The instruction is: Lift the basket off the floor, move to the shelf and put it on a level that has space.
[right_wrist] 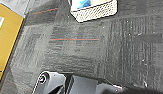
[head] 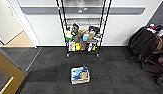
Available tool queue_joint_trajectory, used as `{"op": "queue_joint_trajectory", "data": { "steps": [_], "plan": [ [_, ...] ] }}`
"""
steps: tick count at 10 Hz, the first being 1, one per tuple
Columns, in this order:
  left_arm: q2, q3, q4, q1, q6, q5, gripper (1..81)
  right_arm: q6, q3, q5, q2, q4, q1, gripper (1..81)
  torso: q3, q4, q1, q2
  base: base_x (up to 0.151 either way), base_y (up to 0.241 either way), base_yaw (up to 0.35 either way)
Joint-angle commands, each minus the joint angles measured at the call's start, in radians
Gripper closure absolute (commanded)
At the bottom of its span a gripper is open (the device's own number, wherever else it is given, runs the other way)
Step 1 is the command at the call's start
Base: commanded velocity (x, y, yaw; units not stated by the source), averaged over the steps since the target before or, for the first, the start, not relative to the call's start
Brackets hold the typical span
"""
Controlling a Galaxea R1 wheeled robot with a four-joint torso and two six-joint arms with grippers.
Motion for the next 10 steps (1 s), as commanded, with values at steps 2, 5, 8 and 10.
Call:
{"op": "queue_joint_trajectory", "data": {
  "steps": [2,5,8,10],
  "plan": [
    [-0.031,0.031,0.003,-0.046,-0.003,0.042,1.0,0.002,0.014,-0.042,-0.017,0.007,0.060,1.0,0.000,0.000,0.000,0.000,0.094,0.000,0.000],
    [-0.033,0.031,0.001,-0.046,-0.003,0.041,1.0,0.002,0.014,-0.046,-0.017,0.005,0.060,1.0,0.000,0.000,0.000,0.000,0.094,0.000,0.000],
    [-0.037,0.036,0.001,-0.046,-0.003,0.041,1.0,0.002,0.014,-0.046,-0.017,0.005,0.061,1.0,0.000,0.000,0.000,0.000,0.097,0.000,0.000],
    [-0.042,0.042,0.003,-0.046,-0.003,0.041,1.0,0.002,0.014,-0.046,-0.019,0.005,0.060,1.0,-0.001,0.000,0.001,0.000,0.111,0.000,0.000]
  ]
}}
